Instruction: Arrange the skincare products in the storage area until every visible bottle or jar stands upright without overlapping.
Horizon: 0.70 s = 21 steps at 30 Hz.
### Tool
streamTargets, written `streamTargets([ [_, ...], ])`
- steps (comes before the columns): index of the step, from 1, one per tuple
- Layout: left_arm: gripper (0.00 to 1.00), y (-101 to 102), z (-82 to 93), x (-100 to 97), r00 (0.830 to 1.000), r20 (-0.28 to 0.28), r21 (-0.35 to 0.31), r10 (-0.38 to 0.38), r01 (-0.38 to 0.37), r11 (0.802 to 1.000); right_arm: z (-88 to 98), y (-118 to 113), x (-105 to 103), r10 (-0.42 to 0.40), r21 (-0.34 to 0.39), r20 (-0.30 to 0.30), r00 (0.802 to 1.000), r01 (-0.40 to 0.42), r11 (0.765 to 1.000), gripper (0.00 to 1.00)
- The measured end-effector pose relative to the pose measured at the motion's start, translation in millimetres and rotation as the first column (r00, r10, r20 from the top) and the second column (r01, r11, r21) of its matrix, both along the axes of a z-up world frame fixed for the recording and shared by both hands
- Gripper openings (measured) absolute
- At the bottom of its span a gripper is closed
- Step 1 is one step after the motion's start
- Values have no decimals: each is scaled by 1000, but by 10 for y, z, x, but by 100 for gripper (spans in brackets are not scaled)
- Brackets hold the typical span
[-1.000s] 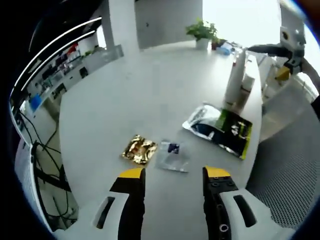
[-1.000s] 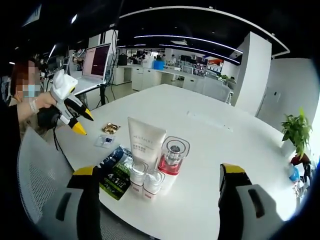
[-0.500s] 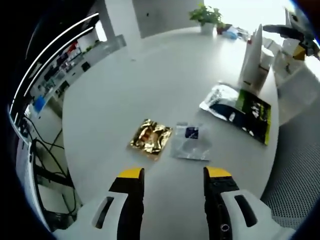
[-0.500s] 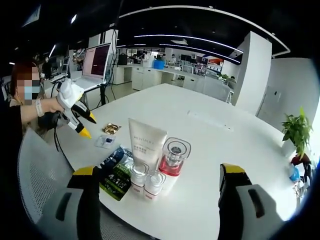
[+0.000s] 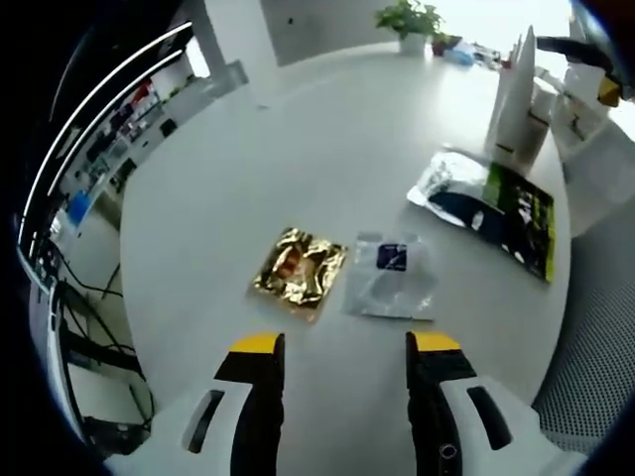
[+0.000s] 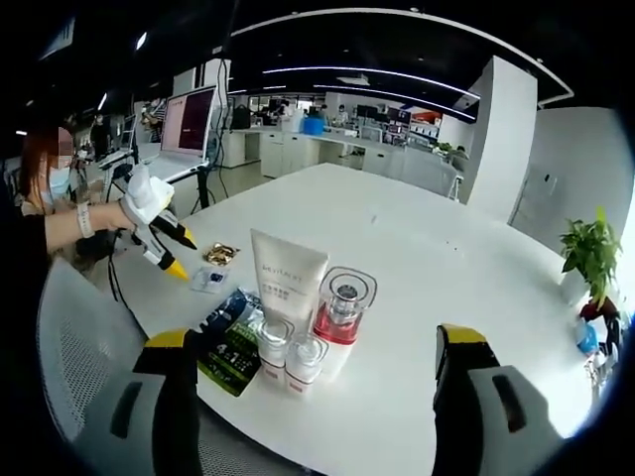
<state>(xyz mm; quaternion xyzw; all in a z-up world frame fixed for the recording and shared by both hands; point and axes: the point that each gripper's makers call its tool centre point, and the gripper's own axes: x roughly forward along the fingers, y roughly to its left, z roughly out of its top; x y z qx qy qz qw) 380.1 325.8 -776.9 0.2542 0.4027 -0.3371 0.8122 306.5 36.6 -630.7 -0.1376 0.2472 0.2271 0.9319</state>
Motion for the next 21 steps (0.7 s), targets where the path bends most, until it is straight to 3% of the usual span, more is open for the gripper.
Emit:
streamTargets([
  [8, 45, -96, -5, 23, 1000, 4, 10, -29, 29, 1000, -18, -2, -23, -2, 6, -10, 1000, 2, 1000, 100],
  [21, 46, -441, -2, 75, 992, 4, 13, -126, 126, 992, -49, -6, -51, -3, 3, -23, 1000, 4, 1000, 100],
])
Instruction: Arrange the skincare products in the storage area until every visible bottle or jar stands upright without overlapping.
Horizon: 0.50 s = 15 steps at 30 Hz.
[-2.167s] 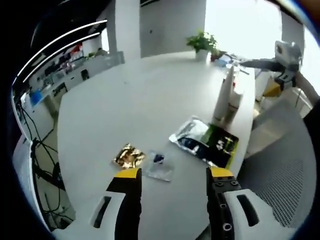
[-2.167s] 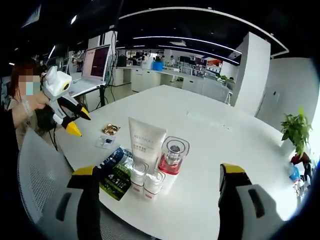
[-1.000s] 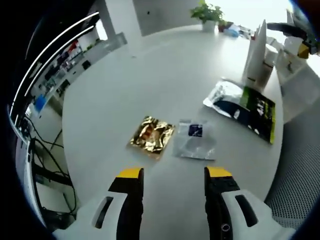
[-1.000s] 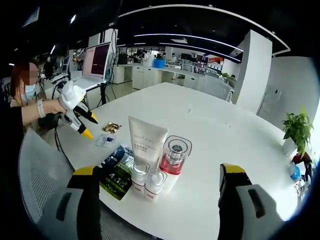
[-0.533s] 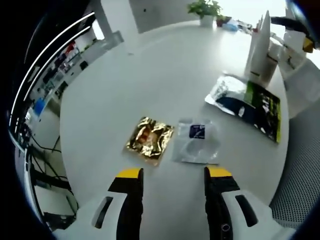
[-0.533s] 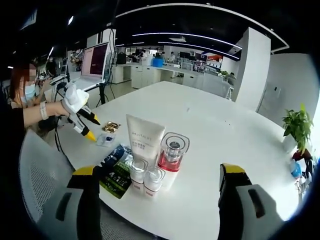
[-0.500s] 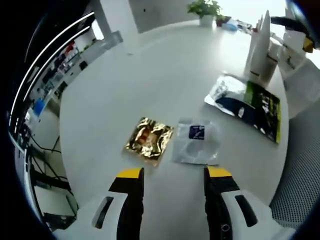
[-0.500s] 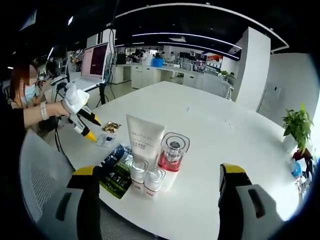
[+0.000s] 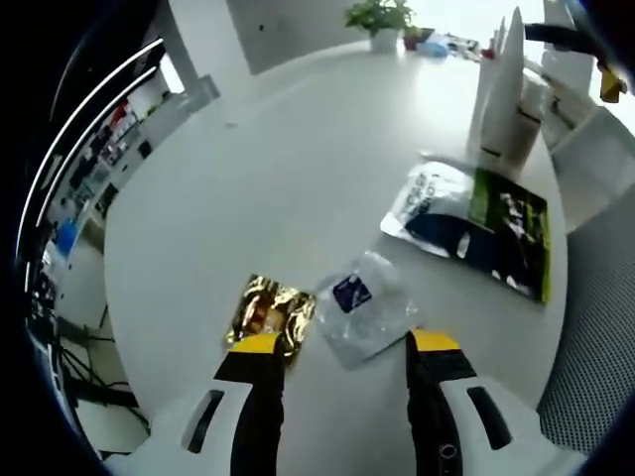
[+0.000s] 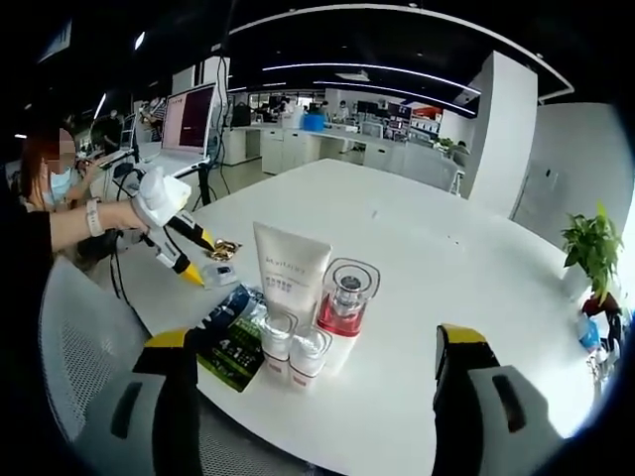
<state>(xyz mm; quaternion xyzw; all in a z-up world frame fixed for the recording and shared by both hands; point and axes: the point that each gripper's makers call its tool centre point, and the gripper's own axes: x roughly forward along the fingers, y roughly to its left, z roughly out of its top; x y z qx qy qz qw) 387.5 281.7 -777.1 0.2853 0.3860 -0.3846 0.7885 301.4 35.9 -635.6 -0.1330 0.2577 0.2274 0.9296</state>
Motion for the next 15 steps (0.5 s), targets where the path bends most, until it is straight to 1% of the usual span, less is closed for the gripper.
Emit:
streamTargets([
  [3, 46, -51, 1, 20, 1000, -1, 4, -30, 30, 1000, -1, -11, -5, -2, 0, 0, 1000, 2, 1000, 100],
  [5, 45, -89, 2, 27, 998, 0, 7, -61, 61, 998, -8, -14, -10, -3, -1, -2, 1000, 3, 1000, 100],
  [9, 44, -161, -3, 32, 991, -16, 17, -131, 132, 991, -27, -19, -17, -3, -3, -8, 1000, 3, 1000, 100],
  [11, 43, -187, -6, 35, 989, -29, 18, -145, 146, 989, -31, -16, -20, -2, -2, -11, 1000, 2, 1000, 100],
  [13, 45, -234, -17, 24, 985, -52, 16, -161, 162, 987, -32, -17, -18, -1, -3, -11, 1000, 1, 1000, 100],
  [15, 45, -273, -23, 46, 983, -62, 8, -174, 175, 985, -37, -21, -18, -1, -4, -14, 1000, 1, 1000, 100],
])
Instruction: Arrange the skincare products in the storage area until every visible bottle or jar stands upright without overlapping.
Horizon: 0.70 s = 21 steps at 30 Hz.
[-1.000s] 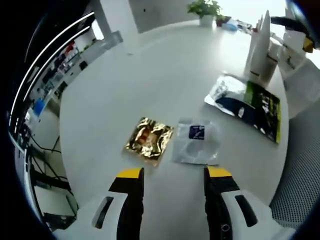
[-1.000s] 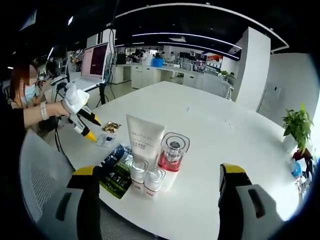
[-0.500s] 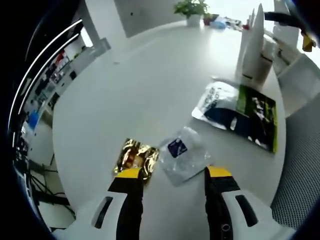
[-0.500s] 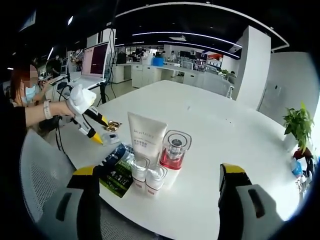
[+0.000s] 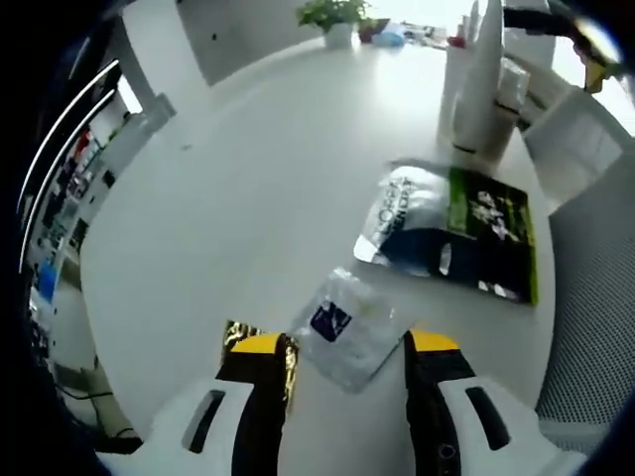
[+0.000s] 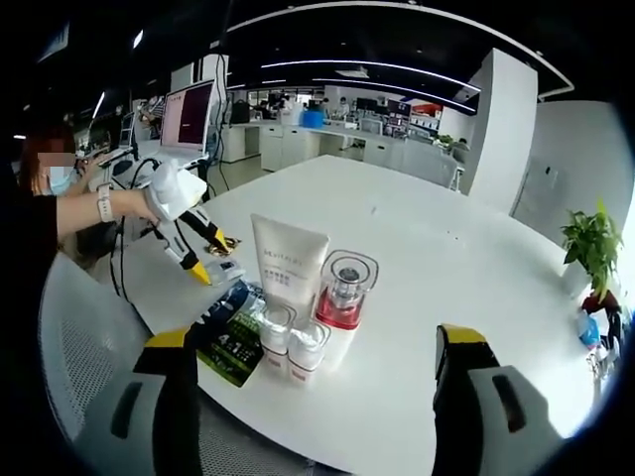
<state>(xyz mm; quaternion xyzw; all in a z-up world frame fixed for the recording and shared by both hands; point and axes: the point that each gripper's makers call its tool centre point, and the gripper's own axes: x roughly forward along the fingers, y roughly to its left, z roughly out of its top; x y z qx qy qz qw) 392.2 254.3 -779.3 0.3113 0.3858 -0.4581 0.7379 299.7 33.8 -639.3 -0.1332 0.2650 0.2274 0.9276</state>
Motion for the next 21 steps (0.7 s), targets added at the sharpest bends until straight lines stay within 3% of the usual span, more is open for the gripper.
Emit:
streamTargets([
  [18, 50, -131, -69, 112, 991, -121, 6, -57, 58, 998, -54, -3, 13, 10, -4, -21, 1000, -10, 1000, 99],
  [21, 49, -144, -69, 124, 989, -120, 14, -85, 87, 996, -57, -24, 14, 4, -3, -23, 1000, -5, 1000, 99],
])
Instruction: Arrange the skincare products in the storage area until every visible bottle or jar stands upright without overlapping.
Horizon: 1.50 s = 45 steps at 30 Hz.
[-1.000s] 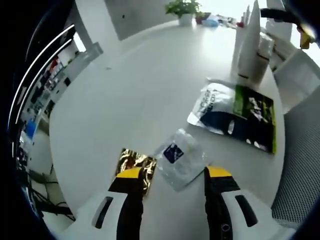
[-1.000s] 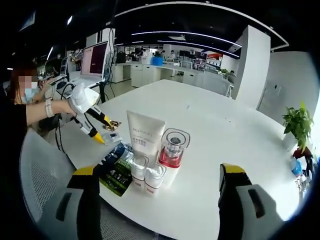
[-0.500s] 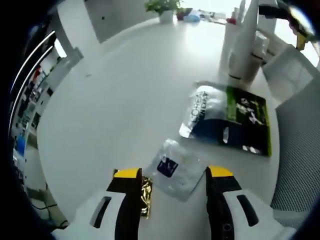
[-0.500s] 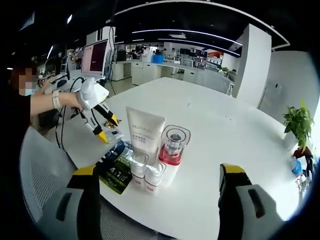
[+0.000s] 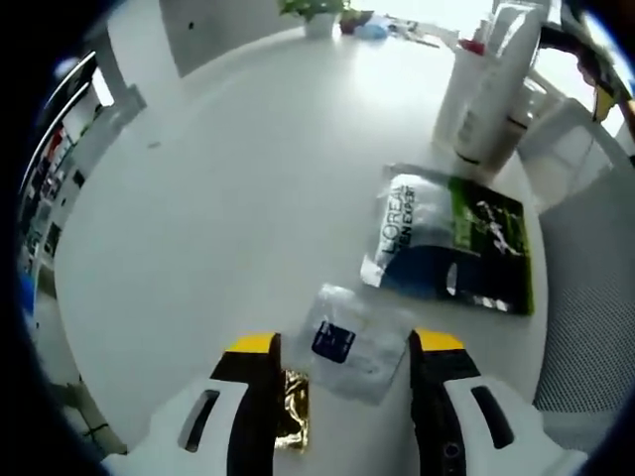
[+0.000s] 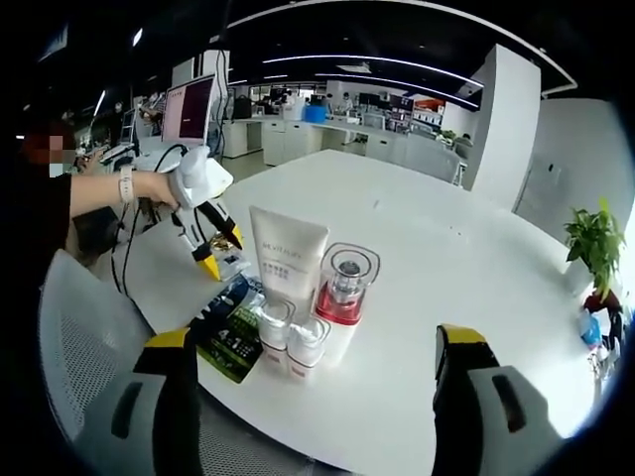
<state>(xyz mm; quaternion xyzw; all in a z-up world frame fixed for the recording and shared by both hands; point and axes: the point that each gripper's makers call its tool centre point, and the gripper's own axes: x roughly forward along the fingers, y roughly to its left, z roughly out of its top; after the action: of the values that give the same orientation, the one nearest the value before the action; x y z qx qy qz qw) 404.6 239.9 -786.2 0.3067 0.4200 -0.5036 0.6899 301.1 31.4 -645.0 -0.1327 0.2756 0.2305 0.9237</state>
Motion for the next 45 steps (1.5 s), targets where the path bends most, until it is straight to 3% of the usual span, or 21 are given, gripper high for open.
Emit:
streamTargets([
  [18, 38, 15, 7, 4, 1000, -8, 32, 3, -3, 999, -20, -34, -24, -7, -1, -5, 1000, 7, 1000, 99],
  [45, 37, 84, 9, -293, 999, -17, 67, -30, 31, 997, 22, -13, -49, 7, -9, 6, 1000, -6, 1000, 99],
])
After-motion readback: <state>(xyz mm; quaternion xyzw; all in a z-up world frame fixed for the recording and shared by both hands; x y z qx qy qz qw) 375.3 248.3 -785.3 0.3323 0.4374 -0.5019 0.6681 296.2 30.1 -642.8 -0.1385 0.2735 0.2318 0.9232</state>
